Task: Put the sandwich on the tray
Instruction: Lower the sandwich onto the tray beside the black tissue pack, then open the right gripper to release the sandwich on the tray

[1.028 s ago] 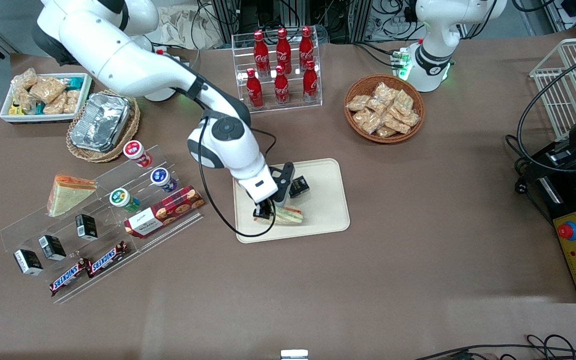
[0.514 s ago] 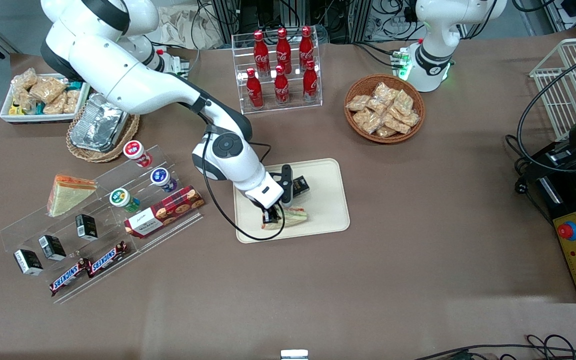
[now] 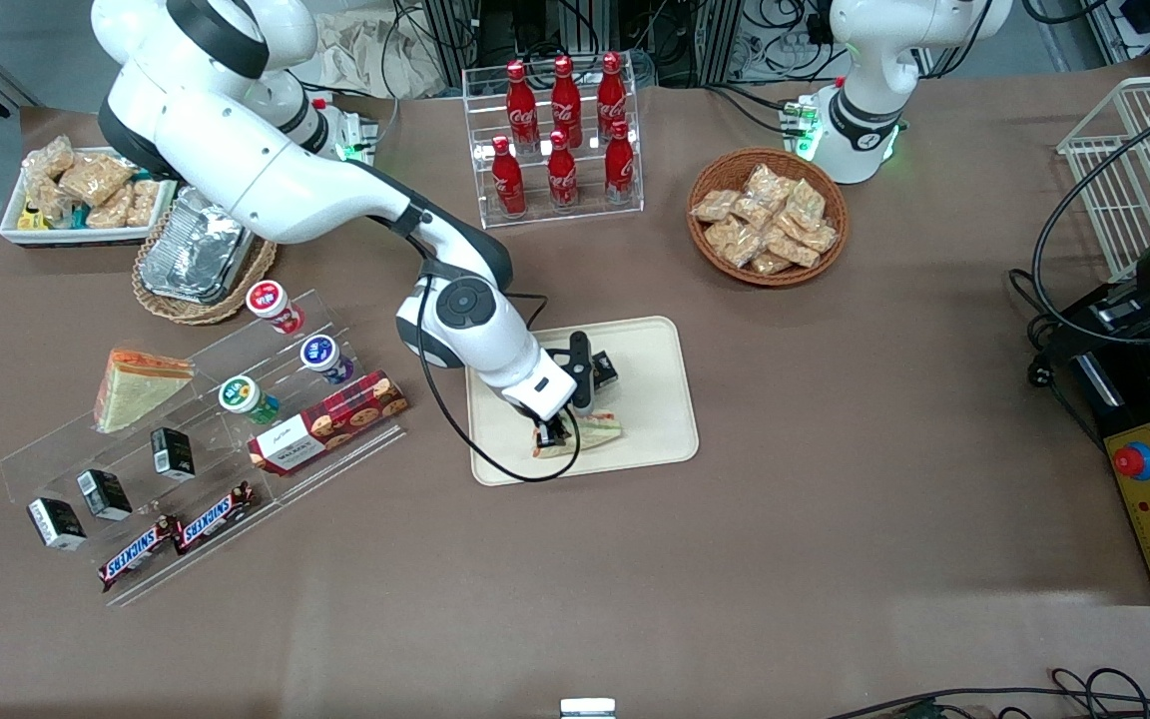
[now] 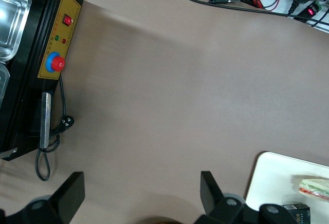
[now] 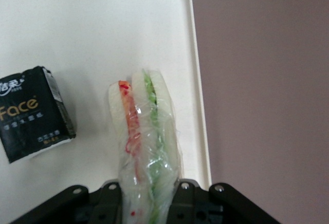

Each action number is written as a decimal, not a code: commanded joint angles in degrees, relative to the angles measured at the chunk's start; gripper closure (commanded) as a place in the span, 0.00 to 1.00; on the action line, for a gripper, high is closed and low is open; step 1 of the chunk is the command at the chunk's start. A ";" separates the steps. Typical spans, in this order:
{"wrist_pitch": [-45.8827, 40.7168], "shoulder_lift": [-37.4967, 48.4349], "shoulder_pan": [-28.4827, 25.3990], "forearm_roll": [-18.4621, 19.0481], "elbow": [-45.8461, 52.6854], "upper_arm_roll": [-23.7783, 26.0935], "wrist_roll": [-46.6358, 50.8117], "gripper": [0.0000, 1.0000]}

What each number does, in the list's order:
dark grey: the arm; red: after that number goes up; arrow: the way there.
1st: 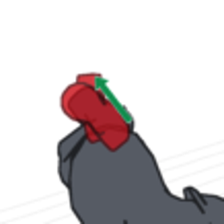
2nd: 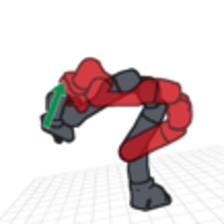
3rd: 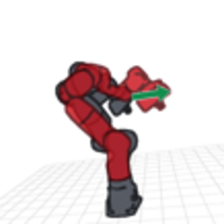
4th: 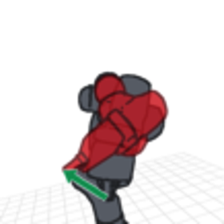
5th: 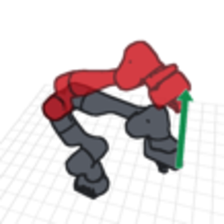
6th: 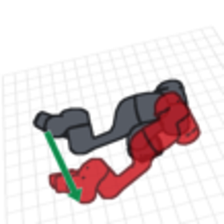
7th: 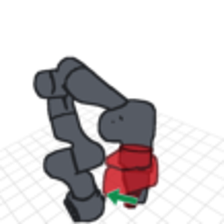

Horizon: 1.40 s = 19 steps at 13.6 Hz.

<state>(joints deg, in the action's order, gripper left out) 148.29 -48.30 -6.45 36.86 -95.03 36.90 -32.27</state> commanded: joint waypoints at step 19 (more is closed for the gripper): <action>-15.89 22.44 3.46 -10.94 -4.90 5.02 46.47 0.01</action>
<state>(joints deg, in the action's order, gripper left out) 137.73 -32.99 -3.78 27.52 -96.27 41.06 6.04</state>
